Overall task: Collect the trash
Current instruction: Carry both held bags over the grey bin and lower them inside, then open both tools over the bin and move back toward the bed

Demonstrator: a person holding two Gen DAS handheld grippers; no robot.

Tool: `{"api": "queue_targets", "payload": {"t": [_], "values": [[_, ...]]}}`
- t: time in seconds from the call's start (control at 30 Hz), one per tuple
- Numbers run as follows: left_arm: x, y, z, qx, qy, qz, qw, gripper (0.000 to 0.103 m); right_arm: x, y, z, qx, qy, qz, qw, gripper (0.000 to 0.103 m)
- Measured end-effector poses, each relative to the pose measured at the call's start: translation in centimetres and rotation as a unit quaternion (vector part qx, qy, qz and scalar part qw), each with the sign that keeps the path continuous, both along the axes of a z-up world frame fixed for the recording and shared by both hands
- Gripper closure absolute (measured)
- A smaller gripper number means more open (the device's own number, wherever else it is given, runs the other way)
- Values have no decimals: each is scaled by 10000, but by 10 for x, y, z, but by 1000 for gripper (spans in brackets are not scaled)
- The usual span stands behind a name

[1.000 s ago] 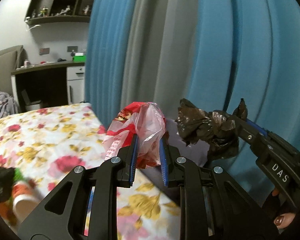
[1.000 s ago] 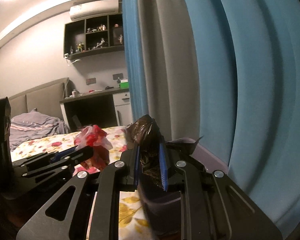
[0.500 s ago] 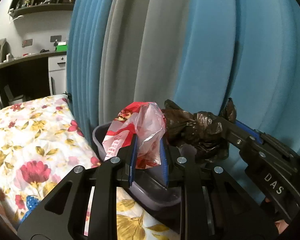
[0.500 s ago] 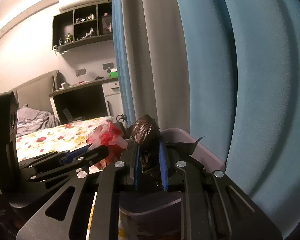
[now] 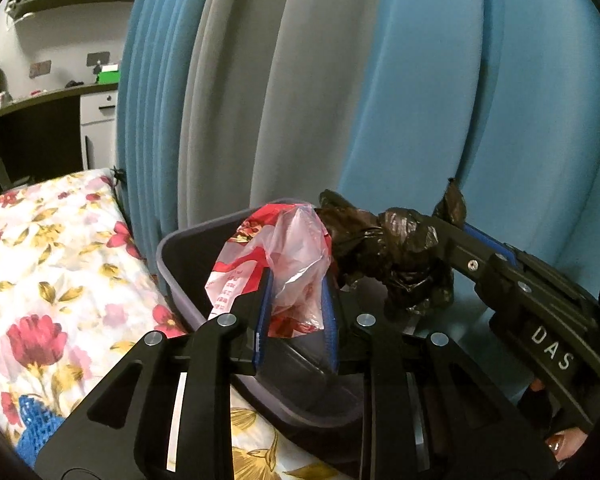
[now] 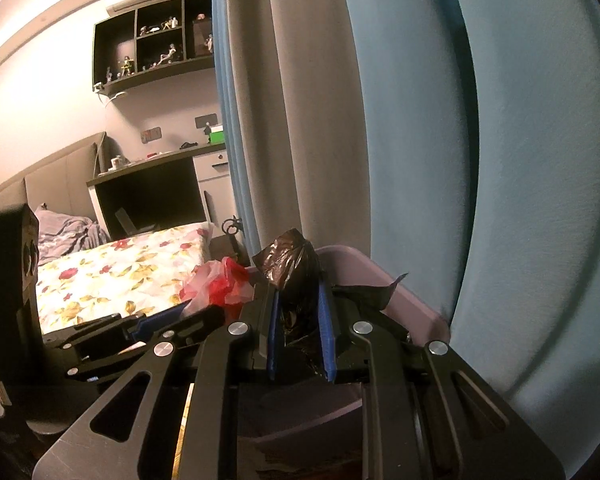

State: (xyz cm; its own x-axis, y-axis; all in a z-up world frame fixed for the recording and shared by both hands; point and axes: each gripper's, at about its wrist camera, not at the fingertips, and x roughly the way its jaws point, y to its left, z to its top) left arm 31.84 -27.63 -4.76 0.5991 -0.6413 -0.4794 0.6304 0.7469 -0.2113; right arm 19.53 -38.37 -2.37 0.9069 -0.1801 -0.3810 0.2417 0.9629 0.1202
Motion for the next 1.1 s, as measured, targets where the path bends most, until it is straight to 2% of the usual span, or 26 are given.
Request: {"api": "queue_targets", "payload": {"t": [0.07, 0.17, 0.27, 0.3, 0.33, 0.4, 0.43, 0.53, 0.6, 0.67, 0.77, 0.87, 1.1], "values": [[3, 0, -4, -42, 79, -49, 9999, 79, 4, -1, -2, 34, 24, -10, 10000, 84], [4, 0, -8, -106, 128, -150, 9998, 68, 7, -3, -5, 83, 45, -4, 10000, 84], [3, 4, -11, -105, 64, -93, 9999, 40, 10, -10, -8, 197, 65, -4, 9998, 80], [4, 8, -12, -160, 79, -35, 9998, 28, 11, -13, -9, 250, 62, -36, 9997, 78], [4, 11, -13, -222, 109, -15, 9997, 25, 9, -16, -9, 275, 58, -62, 9996, 76], [6, 18, -14, -341, 209, 31, 9992, 23, 7, -20, -8, 316, 18, -116, 9994, 71], [6, 21, -14, -368, 247, 88, 9990, 20, 4, -22, -7, 350, -20, -142, 9993, 64], [3, 30, -13, -386, 271, 303, 9984, 16, -4, -25, -2, 348, -116, -213, 9991, 60], [-3, 41, -10, -381, 218, 539, 9976, 12, -11, -24, 2, 300, -180, -264, 9990, 51], [-11, 52, -7, -392, 181, 734, 9964, 10, -20, -18, 6, 196, -265, -303, 9990, 38], [-28, 73, -3, -236, 65, 1168, 9929, 7, -34, -5, 11, -22, -378, -372, 9986, 25], [-48, 94, 2, -118, -77, 1545, 9879, 6, -50, 9, 14, -91, -456, -323, 9984, 19], [-106, 155, 10, 95, -262, 2227, 9745, 6, -84, 51, 17, -145, -589, -16, 9982, 15]]}}
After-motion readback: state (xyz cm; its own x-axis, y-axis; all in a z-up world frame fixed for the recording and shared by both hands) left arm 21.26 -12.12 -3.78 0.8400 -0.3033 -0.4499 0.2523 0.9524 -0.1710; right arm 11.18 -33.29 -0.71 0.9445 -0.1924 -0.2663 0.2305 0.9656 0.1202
